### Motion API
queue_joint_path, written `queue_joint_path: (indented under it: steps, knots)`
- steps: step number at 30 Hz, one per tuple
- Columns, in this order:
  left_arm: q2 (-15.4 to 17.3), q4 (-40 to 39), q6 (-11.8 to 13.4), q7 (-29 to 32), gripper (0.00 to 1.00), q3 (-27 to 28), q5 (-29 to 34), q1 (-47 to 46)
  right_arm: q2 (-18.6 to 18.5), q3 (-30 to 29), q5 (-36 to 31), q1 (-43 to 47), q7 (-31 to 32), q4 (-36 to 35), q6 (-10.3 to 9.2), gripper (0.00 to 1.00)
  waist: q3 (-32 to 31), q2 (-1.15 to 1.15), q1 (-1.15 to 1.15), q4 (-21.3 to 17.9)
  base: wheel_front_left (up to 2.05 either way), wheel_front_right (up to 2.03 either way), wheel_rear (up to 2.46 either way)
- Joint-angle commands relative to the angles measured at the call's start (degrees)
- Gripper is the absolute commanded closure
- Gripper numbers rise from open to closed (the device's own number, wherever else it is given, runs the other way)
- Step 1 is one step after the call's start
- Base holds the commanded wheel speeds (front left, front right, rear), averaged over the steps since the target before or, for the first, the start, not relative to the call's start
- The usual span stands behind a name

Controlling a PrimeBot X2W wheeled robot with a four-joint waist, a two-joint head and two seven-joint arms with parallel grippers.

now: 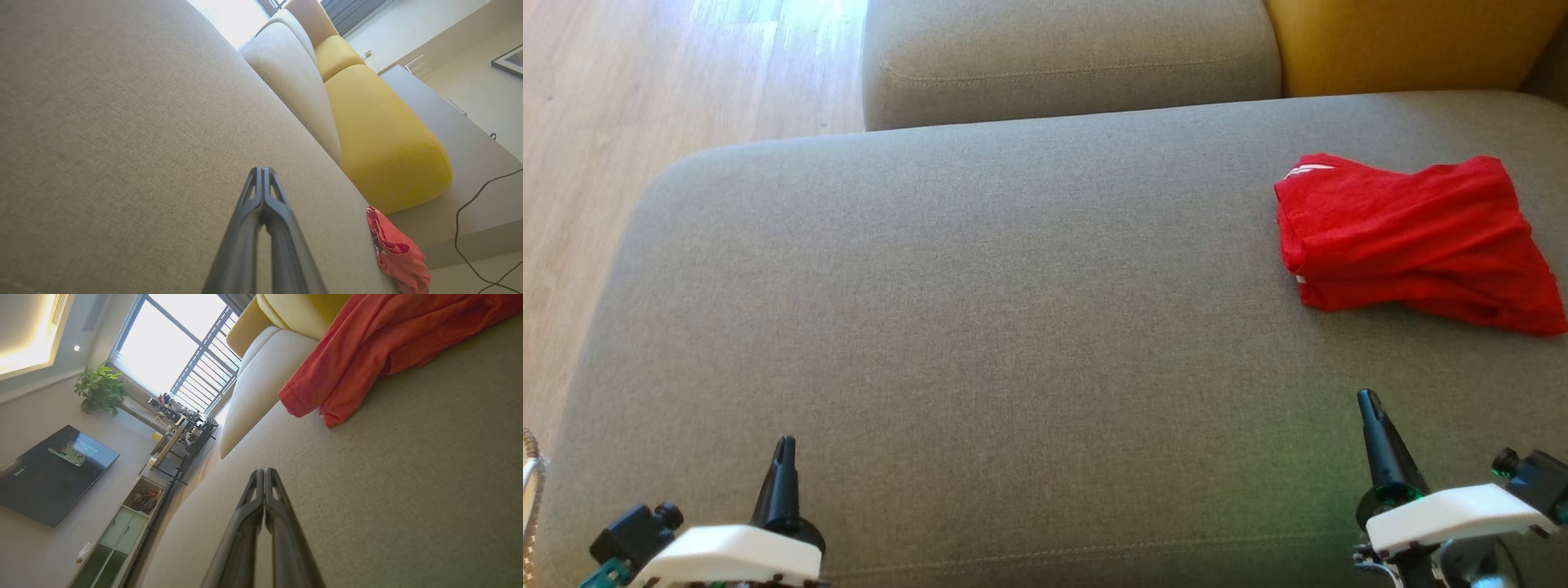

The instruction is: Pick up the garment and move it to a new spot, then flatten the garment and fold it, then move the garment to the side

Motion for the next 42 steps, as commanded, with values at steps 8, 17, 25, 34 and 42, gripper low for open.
queue_joint_path:
  steps: [8, 17, 25, 34, 42]
  knots:
    - [1.07, -0.64, -1.34, 1.56, 1.0, 2.48, -7.03, -5.08, -0.32, -0.15, 7.26, -4.23, 1.67, -1.48, -0.01, 1.0, 0.24, 0.0, 0.0, -0.08, 0.0, 0.0, 0.0]
    - [1.08, 0.13, -2.14, 2.85, 1.0, 3.46, -12.49, -6.41, -0.33, -0.48, 12.85, -4.95, 3.0, -1.34, -0.01, 1.0, 0.45, 0.0, 0.0, -0.15, 0.0, 0.0, 0.0]
    - [1.07, 0.9, -2.94, 4.15, 1.0, 4.46, -17.93, -7.73, -0.34, -0.81, 18.44, -5.67, 4.34, -1.2, -0.01, 1.0, 0.66, 0.0, 0.0, -0.22, 0.0, 0.0, 0.0]
    - [1.04, 1.78, -3.83, 5.64, 1.0, 5.61, -24.03, -9.23, -0.36, -1.18, 24.73, -6.49, 5.85, -1.03, -0.02, 1.0, 0.89, 0.0, 0.0, -0.3, 0.0, 0.0, 0.0]
    - [1.0, 2.56, -4.63, 6.99, 1.0, 6.66, -29.43, -10.56, -0.37, -1.52, 30.32, -7.21, 7.18, -0.89, -0.02, 1.0, 1.1, 0.0, 0.0, -0.38, 0.0, 0.0, 0.0]
